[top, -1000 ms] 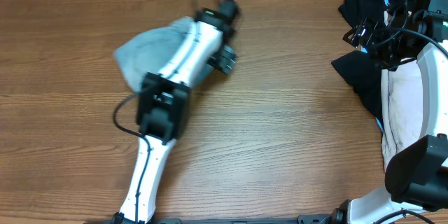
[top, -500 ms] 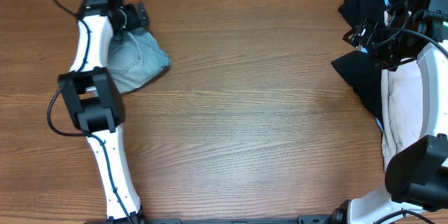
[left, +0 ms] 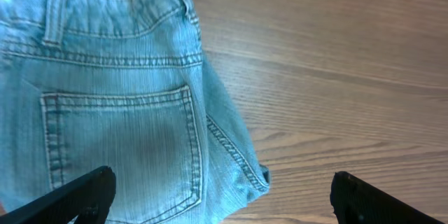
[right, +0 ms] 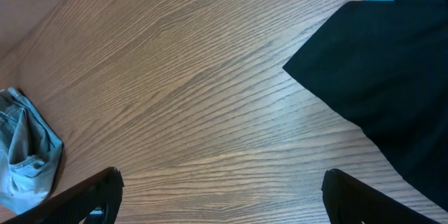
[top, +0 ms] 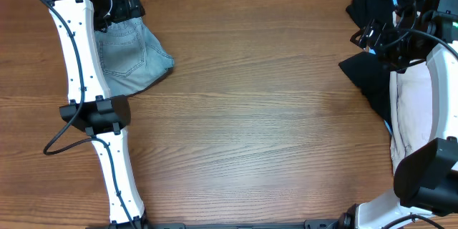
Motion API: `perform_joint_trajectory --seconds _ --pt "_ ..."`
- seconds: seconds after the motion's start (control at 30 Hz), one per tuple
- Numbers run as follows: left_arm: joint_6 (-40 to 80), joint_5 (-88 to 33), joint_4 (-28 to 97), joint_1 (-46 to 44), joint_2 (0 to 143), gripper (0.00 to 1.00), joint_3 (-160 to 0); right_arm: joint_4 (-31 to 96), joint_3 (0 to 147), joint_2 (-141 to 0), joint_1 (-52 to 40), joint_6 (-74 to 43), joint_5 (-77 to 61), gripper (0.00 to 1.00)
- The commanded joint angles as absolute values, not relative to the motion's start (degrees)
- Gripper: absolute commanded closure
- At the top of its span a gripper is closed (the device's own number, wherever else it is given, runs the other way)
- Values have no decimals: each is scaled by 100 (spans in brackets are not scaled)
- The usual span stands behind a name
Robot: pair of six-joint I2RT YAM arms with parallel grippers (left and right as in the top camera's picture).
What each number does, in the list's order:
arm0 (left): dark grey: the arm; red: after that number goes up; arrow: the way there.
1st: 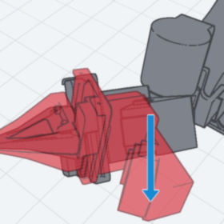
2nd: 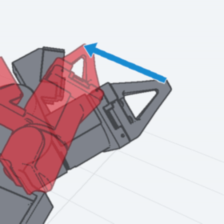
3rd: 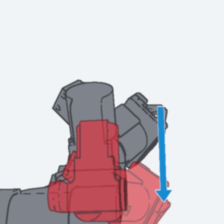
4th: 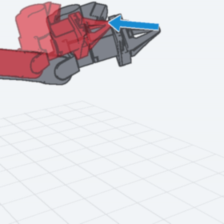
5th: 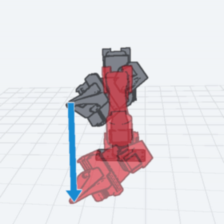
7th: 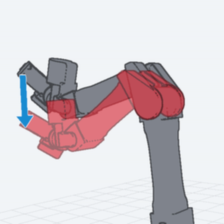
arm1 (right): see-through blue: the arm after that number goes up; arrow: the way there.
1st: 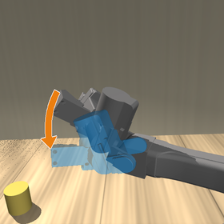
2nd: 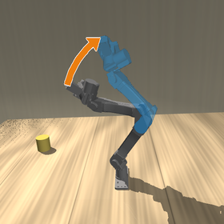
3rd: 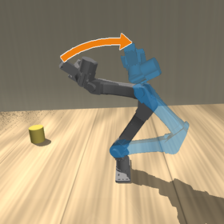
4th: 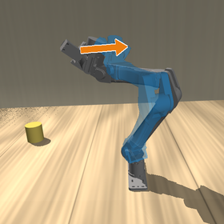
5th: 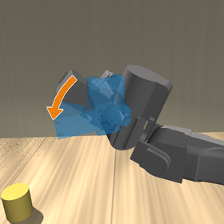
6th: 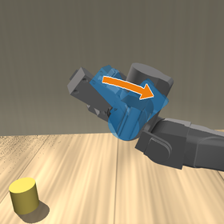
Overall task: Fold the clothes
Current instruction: 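Grasp the folded shorts bundle with the left gripper and drag it to the upper-left, then set the shorts down at the upper-left table corner and release the left gripper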
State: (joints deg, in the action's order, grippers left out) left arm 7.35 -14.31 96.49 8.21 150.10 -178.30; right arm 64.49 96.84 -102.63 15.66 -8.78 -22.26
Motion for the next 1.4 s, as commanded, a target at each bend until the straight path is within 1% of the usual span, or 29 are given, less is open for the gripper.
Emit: perform_joint_trajectory --seconds 0.0,0.13,0.17,0.2,0.33,0.47,0.6,0.73,0.83,0.87,1.03,1.17,1.2,1.27,1.37 --pt "779 -1232 9682 663 15023 0 -17045 6508 9673 -10245 1540 -753 -2235 5" --pt "801 -1251 9684 561 14857 0 -16158 6635 9671 -10245 1540 -701 -2025 4" --pt "840 -1245 9684 508 14674 0 -15826 6659 9671 -10245 1540 -703 -1929 1" --pt "838 -1153 9684 447 14488 0 -15572 6661 9671 -10245 1540 -701 -1887 1" --pt "1219 145 9684 106 13546 0 -14654 6622 9671 -10245 1540 -707 -1892 1" --pt "1597 578 9682 -32 13054 0 -14171 6593 9671 -10245 1540 -707 -1892 1" --pt "1892 644 9456 67 13061 0 -13447 6617 9671 -10245 1540 -707 -1892 1" --pt "1881 602 8764 211 13061 0 -12405 6611 9671 -10245 1540 -709 -1892 0" --pt "1544 620 8009 228 13061 0 -11784 6613 9671 -10245 1540 -709 -1892 0" --pt "1332 620 7467 228 13061 0 -11458 6617 9671 -10245 1540 -711 -1892 0" --pt "716 731 5830 268 13061 0 -10534 6681 9671 -10245 1540 -729 -1909 0" --pt "119 1503 5336 440 13063 0 -10193 6692 9671 -10245 1540 -729 -1909 0" --pt "43 1570 5297 471 13063 0 -10175 6683 9671 -10245 1540 -729 -1909 0" --pt "-510 1653 5011 650 13063 0 -10103 6667 9671 -10245 1540 -729 -1909 0" --pt "-650 1656 4707 832 13063 1 -10101 6650 9671 -10245 1540 -729 -1909 0"
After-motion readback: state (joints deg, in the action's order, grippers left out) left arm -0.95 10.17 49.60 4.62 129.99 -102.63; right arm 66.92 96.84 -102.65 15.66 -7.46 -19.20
